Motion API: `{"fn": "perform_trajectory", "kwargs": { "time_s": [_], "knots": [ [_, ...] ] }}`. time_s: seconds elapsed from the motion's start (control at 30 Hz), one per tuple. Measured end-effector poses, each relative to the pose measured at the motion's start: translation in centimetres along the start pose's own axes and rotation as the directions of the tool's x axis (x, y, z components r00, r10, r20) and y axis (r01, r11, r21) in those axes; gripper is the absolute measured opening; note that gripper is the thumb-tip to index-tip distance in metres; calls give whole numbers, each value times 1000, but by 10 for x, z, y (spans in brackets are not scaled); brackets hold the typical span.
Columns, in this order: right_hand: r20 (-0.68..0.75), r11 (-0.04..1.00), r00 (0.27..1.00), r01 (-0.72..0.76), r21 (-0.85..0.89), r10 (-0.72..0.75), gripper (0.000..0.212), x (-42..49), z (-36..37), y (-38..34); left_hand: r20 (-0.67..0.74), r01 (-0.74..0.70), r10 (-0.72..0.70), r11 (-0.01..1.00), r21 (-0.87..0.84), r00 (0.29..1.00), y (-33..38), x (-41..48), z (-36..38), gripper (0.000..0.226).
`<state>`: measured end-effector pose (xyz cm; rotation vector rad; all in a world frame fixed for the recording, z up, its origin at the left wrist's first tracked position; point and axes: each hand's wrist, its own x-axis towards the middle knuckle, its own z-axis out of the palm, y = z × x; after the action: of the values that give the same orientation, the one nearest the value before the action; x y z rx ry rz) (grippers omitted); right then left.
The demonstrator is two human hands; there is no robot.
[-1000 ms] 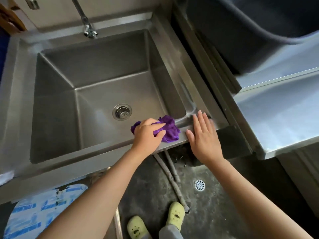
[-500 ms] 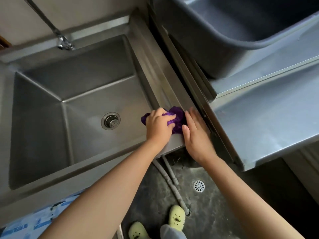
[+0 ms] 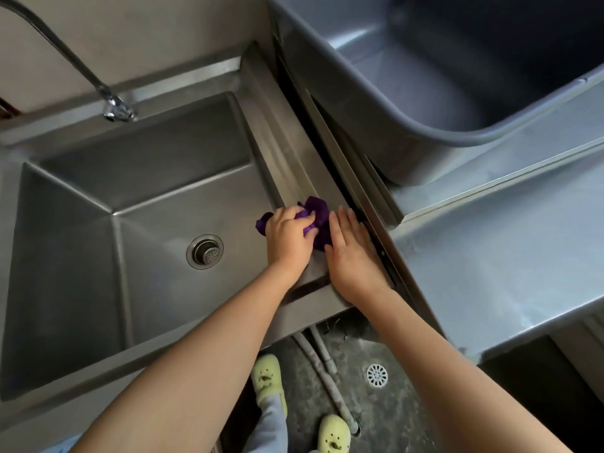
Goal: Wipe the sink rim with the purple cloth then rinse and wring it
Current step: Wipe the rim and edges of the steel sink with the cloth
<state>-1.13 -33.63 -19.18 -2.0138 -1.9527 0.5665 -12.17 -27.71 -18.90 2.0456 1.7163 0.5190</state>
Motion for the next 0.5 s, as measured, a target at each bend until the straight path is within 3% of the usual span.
{"fn": "perform_trajectory", "kwargs": {
  "time_s": [0.17, 0.37, 0.5],
  "knots": [
    [26, 1000, 999, 21, -23, -20, 58, 35, -2, -7, -11, -83, 83, 995, 57, 996, -13, 36, -8, 32],
    [133, 998, 991, 21, -61, -13, 58, 96, -9, -18, 44, -65, 62, 995, 78, 997, -29, 90, -18, 34],
    [107, 994, 994, 15, -104, -4, 57, 131, -3, -24, 60, -86, 82, 994, 65, 995, -44, 125, -25, 35]
  ]
}}
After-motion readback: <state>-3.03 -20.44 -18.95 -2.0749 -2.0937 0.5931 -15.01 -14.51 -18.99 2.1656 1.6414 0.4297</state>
